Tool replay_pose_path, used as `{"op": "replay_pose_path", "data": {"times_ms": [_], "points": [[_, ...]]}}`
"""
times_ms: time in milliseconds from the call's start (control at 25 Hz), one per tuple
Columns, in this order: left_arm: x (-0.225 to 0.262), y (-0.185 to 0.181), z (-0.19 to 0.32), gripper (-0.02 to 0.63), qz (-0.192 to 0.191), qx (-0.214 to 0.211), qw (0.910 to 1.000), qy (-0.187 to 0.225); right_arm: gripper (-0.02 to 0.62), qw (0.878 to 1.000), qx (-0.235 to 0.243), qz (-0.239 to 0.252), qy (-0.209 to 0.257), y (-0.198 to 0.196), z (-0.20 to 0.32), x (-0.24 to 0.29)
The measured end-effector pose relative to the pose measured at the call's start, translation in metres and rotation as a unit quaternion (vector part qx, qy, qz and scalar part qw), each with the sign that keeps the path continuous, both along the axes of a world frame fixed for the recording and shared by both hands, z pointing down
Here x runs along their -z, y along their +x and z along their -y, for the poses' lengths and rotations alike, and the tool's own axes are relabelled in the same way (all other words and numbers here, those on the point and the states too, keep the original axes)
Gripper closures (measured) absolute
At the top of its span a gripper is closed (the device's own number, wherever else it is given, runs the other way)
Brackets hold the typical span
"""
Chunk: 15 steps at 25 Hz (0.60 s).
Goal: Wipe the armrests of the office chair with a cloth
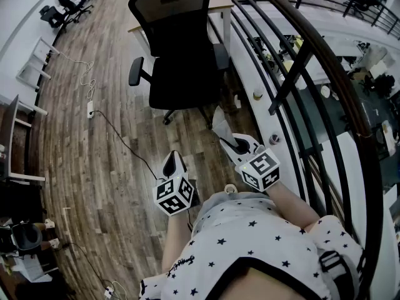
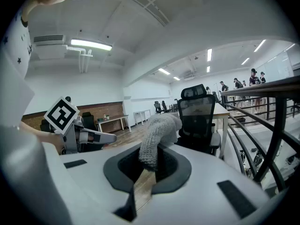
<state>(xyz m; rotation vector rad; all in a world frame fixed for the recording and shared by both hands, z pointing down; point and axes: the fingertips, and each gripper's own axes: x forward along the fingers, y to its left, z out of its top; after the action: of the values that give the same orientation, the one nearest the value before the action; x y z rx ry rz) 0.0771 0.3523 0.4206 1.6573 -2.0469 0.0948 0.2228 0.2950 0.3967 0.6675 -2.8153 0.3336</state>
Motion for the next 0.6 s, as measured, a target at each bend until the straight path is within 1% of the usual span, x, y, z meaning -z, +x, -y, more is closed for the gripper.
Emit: {"op": "replay_pose_path", "data": {"times_ms": [240, 480, 600], "points": [[-0.001, 0.013, -0.003, 0.603, -0.002, -0.014, 0.9999, -0.002, 0.566, 1.0, -0.002, -0.005, -0.005, 0.006, -0.007, -0.008], [0.004, 0.022, -0.003, 0.603, -0.006, -0.024, 0.9997, -0.002, 0.566, 1.0, 0.005, -0.006, -0.002, 0.01, -0.006, -0.005], [0.003, 0.028, -0.001, 0.603, -0.007, -0.03, 0.9995, -0.004, 0.566, 1.0, 0.002, -0.001, -0.006, 0.015, -0.004, -0.007]]}}
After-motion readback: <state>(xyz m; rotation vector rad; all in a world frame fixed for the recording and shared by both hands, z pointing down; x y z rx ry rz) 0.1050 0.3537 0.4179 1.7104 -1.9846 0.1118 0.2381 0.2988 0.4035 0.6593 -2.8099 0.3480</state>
